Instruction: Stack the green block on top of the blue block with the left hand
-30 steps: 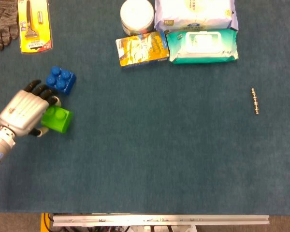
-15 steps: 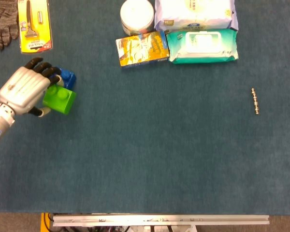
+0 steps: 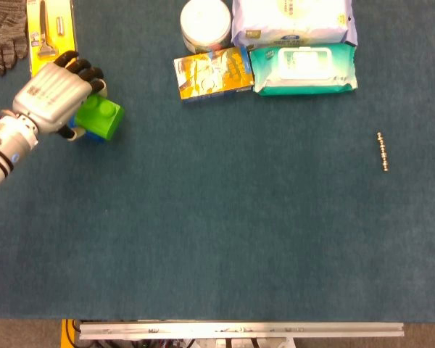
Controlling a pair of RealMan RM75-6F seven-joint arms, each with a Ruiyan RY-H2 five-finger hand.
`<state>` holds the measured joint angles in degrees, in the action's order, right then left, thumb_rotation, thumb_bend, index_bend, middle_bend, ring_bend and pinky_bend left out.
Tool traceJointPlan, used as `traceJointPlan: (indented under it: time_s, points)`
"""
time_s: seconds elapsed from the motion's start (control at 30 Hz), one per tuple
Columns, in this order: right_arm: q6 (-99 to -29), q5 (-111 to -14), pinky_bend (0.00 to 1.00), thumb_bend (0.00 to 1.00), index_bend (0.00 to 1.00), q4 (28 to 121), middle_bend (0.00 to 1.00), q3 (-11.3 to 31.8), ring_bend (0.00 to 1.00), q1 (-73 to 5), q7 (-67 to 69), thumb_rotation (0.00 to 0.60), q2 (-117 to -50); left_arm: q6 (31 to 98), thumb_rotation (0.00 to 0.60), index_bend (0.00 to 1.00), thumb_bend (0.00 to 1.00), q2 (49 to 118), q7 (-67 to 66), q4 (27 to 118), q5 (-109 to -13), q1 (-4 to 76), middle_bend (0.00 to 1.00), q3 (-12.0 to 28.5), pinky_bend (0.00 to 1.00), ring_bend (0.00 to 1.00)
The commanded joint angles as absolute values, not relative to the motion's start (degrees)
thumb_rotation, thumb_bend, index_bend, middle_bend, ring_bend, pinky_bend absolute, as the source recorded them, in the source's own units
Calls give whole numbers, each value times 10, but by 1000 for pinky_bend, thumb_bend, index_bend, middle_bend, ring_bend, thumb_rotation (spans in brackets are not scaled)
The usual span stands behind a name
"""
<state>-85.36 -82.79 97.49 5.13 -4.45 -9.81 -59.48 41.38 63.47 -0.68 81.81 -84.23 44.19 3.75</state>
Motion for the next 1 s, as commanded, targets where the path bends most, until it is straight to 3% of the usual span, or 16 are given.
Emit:
traceJointPlan:
  time_s: [0.03,1.0]
  points:
    - [-853,-826,470,185,449,978,449,52,406,-44,-102,600,-594,397,600,385,204,642,0,798,-842,456,217,38,91,151]
    - [-859,-823,470,186,449,992,449,52,406,-40,-120,600,-595,369,600,391,204,669,59,712,-862,479,215,-2,91,151]
